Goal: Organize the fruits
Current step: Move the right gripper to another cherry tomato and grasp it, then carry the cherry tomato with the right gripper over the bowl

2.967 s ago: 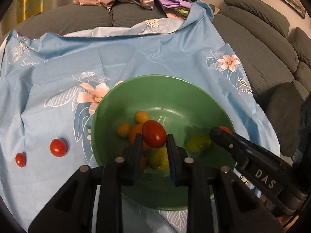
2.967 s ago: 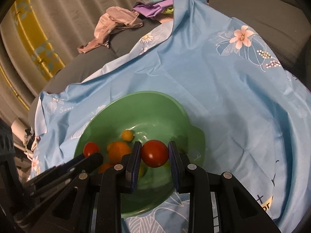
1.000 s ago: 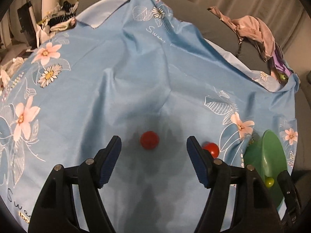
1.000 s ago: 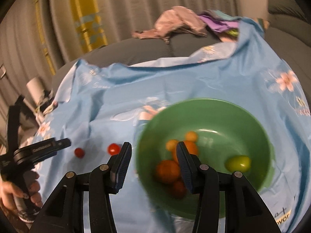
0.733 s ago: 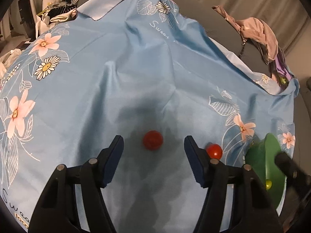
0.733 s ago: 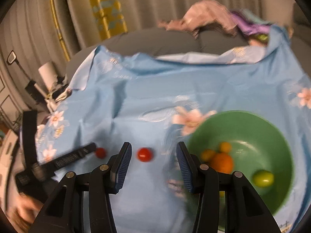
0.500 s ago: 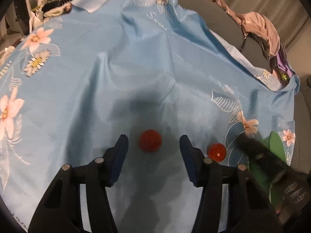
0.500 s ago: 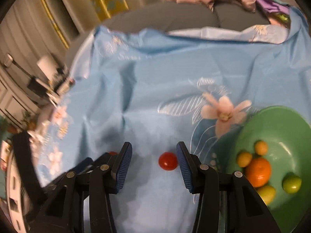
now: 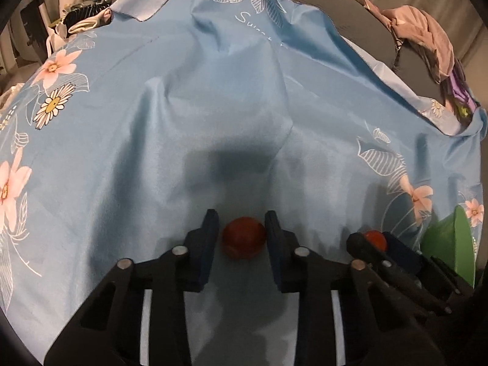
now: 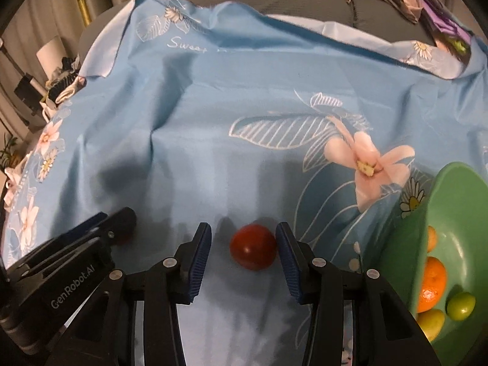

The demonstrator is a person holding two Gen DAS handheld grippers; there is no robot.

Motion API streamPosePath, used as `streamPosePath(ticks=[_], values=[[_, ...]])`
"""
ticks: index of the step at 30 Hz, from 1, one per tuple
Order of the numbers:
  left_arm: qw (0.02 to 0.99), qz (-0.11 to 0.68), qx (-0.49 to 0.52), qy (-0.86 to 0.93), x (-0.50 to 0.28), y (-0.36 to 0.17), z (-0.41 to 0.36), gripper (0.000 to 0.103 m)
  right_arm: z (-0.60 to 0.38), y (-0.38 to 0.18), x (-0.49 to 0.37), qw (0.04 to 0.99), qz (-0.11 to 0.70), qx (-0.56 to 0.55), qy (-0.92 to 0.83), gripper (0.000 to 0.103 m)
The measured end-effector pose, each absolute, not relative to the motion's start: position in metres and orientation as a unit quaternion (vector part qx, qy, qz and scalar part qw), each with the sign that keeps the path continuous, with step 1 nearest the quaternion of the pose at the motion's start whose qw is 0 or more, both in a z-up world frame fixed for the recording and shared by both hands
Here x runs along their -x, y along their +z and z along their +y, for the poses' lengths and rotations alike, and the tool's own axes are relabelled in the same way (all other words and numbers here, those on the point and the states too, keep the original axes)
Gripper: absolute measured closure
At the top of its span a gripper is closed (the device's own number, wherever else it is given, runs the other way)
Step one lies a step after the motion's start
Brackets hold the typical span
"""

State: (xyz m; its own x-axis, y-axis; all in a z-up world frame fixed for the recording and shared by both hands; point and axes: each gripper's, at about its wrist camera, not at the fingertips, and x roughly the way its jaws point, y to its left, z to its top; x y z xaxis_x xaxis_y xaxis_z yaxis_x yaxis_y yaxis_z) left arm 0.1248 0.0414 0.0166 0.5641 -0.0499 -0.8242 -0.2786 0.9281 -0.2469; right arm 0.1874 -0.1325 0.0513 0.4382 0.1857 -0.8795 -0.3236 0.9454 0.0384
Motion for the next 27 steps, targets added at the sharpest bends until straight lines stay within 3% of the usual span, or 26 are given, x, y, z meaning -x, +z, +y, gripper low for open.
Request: streamPosePath(ticks=[4, 14, 27], values=[[0.865, 0.458, 0.194, 0.064, -0.124, 0.016, 0.047, 0.077, -0.132, 0.047, -0.188, 0.843, 0.512, 0.069, 0.149, 0.07], [0.869, 0.457, 0.185, 0.05, -0.111, 0.026, 0.028, 0.077, -0.144, 0.056, -0.177, 0.843, 0.516, 0.023, 0.152, 0.07], [0.915, 0.369, 0.163, -0.008, -0.056, 0.094, -0.001, 0.077, -0.181, 0.116, -0.137, 0.882, 0.442, -0.023, 0.164, 0.07]])
